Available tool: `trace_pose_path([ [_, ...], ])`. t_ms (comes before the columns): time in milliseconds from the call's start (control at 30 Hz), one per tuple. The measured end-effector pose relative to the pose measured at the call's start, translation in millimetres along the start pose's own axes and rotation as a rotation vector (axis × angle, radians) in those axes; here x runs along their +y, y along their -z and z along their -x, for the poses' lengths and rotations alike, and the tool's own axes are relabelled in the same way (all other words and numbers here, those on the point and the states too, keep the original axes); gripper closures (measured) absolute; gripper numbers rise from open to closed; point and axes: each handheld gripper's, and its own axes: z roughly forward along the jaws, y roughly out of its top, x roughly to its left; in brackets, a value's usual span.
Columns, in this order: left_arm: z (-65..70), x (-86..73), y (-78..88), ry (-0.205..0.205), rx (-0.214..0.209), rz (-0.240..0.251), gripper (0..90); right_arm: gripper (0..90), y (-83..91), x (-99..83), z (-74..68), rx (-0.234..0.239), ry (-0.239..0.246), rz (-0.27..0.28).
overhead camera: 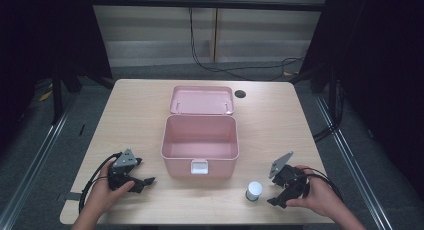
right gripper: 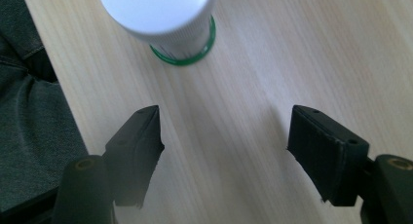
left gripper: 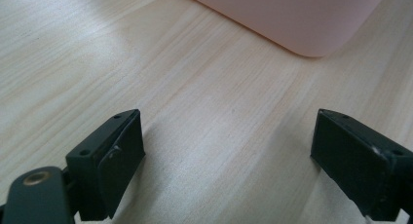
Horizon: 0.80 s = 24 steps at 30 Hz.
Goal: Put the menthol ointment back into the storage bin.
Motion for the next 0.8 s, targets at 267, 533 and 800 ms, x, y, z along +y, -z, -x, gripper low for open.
trace_pose_path([
  [267,0.0,0.0,-0.1,0.002,-0.003,0.000,11.4,32.7,7.4,26.7,-8.0,0.015,0.063,-0.042],
  [533,0.0,-0.1,-0.1,0.003,-0.003,0.001,11.4,36.3,0.7,42.4,-13.2,0.033,0.096,-0.058],
  [800,-0.1,-0.1,-0.2,0.003,-0.005,0.002,11.4,43.6,0.3,50.2,-14.8,0.051,0.089,-0.021],
])
